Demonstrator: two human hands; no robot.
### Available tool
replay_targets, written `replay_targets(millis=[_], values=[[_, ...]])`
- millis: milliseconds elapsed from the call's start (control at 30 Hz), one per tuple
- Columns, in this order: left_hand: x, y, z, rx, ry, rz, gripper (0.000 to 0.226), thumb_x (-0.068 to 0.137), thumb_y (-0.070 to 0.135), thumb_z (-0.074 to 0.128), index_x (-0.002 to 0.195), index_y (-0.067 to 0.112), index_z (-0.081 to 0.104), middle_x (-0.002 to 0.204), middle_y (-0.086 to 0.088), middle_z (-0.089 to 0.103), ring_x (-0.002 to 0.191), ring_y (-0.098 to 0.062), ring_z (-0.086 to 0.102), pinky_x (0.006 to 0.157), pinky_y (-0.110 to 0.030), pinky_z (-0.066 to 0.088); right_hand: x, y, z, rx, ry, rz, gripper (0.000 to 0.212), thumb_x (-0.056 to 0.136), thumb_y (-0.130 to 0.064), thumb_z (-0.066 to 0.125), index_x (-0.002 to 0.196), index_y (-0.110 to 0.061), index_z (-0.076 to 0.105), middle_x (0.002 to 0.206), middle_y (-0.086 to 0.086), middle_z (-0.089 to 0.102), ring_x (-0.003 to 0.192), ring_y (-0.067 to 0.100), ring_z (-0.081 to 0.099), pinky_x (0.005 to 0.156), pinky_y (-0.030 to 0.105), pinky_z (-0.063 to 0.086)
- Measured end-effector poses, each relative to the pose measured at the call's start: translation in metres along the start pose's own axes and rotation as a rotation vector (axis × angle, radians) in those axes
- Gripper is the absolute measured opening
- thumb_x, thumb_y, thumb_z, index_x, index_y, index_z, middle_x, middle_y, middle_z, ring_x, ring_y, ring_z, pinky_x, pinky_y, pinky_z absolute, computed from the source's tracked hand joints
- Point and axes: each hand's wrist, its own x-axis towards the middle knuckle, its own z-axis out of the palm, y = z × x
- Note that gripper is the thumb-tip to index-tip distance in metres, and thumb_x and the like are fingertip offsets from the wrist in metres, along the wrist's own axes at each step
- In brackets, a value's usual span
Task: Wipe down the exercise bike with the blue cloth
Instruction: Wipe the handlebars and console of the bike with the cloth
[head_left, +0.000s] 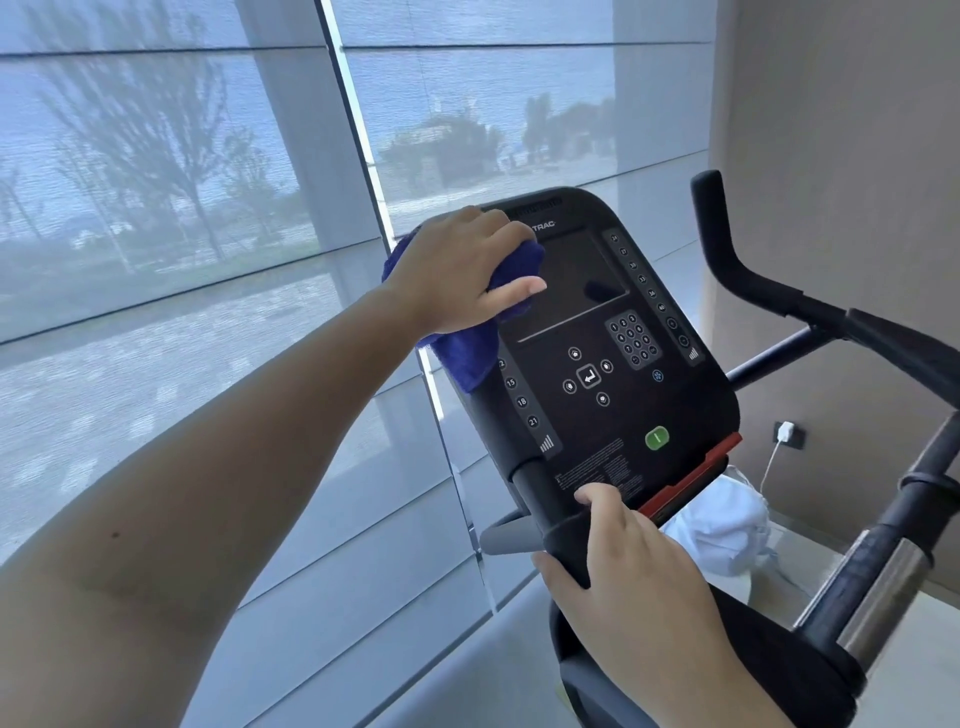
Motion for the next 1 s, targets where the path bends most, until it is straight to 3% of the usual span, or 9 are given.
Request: replay_targets(millis=[267, 667, 800, 933, 1000], values=[[0.008, -0.003, 0.003, 0.164, -0.051, 0.227, 0.068, 0.088, 0.070, 0.023, 0.110, 0.018, 0.062, 0.094, -0.003, 0.065, 0.082, -0.028, 0.059, 0.071, -0.036, 0.043, 0.001, 0.000, 0.000, -0.002, -0.032, 0.018, 0.056, 0.060, -0.053, 0.078, 0.097, -0.019, 0.054, 0.071, -0.011, 0.060, 0.063, 0.013, 0.063, 0.050, 0.027, 0.048], [0.007, 0.005, 0.008, 0.181, -0.060, 0.378, 0.046, 0.093, 0.042, 0.026, 0.097, 0.017, 0.064, 0.076, -0.003, 0.061, 0.067, -0.027, 0.053, 0.071, -0.039, 0.043, 0.002, -0.005, -0.008, 0.002, -0.105, 0.059, 0.053, 0.061, -0.054, 0.077, 0.095, -0.020, 0.055, 0.072, -0.012, 0.061, 0.064, 0.011, 0.063, 0.051, 0.024, 0.047], [0.007, 0.006, 0.008, 0.185, -0.063, 0.365, 0.049, 0.092, 0.044, 0.025, 0.094, 0.017, 0.065, 0.073, -0.003, 0.060, 0.065, -0.027, 0.053, 0.071, -0.039, 0.042, 0.004, -0.007, -0.015, 0.028, -0.178, 0.096, 0.046, 0.074, -0.060, 0.052, 0.100, -0.023, 0.052, 0.075, -0.013, 0.060, 0.069, 0.009, 0.062, 0.055, 0.020, 0.040], [0.003, 0.013, 0.014, 0.179, -0.053, 0.416, 0.047, 0.091, 0.045, 0.029, 0.087, 0.016, 0.065, 0.067, -0.002, 0.057, 0.060, -0.026, 0.051, 0.070, -0.036, 0.042, 0.008, -0.009, -0.026, 0.092, -0.265, 0.093, 0.048, 0.089, -0.065, 0.033, 0.123, -0.031, 0.031, 0.110, -0.017, 0.053, 0.110, 0.003, 0.051, 0.074, 0.019, 0.030], [0.000, 0.017, 0.017, 0.169, -0.057, 0.429, 0.047, 0.091, 0.045, 0.030, 0.086, 0.015, 0.066, 0.066, -0.002, 0.057, 0.059, -0.027, 0.051, 0.071, -0.037, 0.043, 0.008, -0.006, -0.029, 0.142, -0.306, 0.128, 0.048, 0.090, -0.066, 0.029, 0.125, -0.033, 0.027, 0.117, -0.018, 0.050, 0.116, 0.002, 0.045, 0.075, 0.019, 0.027]])
